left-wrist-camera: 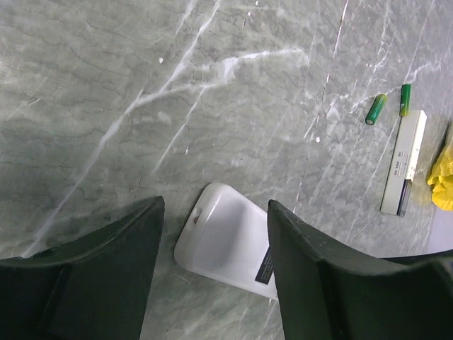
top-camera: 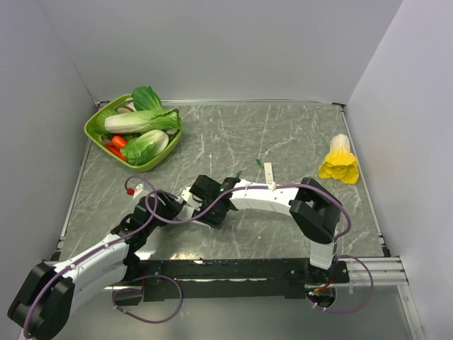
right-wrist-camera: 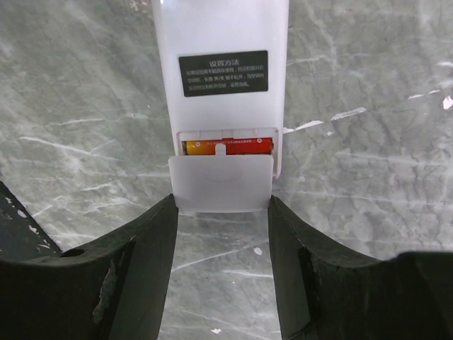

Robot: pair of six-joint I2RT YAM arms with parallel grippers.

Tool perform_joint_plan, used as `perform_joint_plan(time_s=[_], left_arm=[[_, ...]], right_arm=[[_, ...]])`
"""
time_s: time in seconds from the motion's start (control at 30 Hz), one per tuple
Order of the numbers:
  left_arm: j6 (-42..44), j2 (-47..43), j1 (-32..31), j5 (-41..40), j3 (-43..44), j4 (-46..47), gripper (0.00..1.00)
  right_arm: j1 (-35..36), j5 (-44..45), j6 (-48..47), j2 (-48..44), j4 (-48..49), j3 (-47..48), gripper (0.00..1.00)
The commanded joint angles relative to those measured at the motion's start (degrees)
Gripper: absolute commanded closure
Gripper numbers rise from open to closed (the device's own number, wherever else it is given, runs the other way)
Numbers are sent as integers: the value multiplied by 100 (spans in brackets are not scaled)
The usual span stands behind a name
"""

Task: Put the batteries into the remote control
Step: Load the battery cover into the remote control.

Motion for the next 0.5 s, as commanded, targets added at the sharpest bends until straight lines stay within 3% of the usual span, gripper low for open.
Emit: perform_joint_plan(time_s=[0.0, 0.47], left_arm=[[-6, 33, 5, 114, 25, -197, 35], [20, 104, -4, 202, 7, -109, 35]], right_arm=[[47, 234, -85, 108, -164, 297, 72], [73, 155, -111, 222, -155, 385, 69]])
